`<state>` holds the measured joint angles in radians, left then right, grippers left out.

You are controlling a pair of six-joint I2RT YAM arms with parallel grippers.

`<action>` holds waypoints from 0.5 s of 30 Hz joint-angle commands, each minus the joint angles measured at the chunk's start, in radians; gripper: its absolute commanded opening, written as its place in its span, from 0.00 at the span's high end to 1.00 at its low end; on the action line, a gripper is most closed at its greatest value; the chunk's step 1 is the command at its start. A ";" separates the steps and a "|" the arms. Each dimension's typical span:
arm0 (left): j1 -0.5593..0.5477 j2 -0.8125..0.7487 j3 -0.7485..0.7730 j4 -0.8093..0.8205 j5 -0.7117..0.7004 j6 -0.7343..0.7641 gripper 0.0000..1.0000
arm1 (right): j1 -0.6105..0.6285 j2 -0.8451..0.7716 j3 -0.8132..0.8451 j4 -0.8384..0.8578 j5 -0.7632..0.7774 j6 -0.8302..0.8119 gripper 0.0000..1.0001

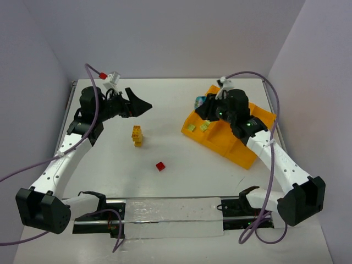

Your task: Sort the legos into containers by color

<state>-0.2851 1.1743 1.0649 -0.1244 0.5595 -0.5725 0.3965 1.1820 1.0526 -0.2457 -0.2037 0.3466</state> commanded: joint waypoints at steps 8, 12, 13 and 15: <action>0.014 0.047 -0.002 -0.191 -0.442 -0.039 0.01 | -0.226 0.134 0.024 -0.081 0.261 0.026 1.00; 0.014 0.045 -0.009 -0.219 -0.492 -0.030 0.01 | -0.267 0.212 0.058 -0.061 0.236 0.042 1.00; 0.014 0.049 -0.009 -0.223 -0.493 -0.030 0.01 | -0.268 0.243 0.074 -0.053 0.230 0.045 1.00; 0.014 0.054 -0.005 -0.224 -0.492 -0.032 0.01 | -0.269 0.289 0.117 -0.040 0.227 0.053 1.00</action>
<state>-0.2749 1.2308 1.0431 -0.3235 0.1297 -0.6094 0.1305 1.3980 1.0558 -0.3312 0.0141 0.3767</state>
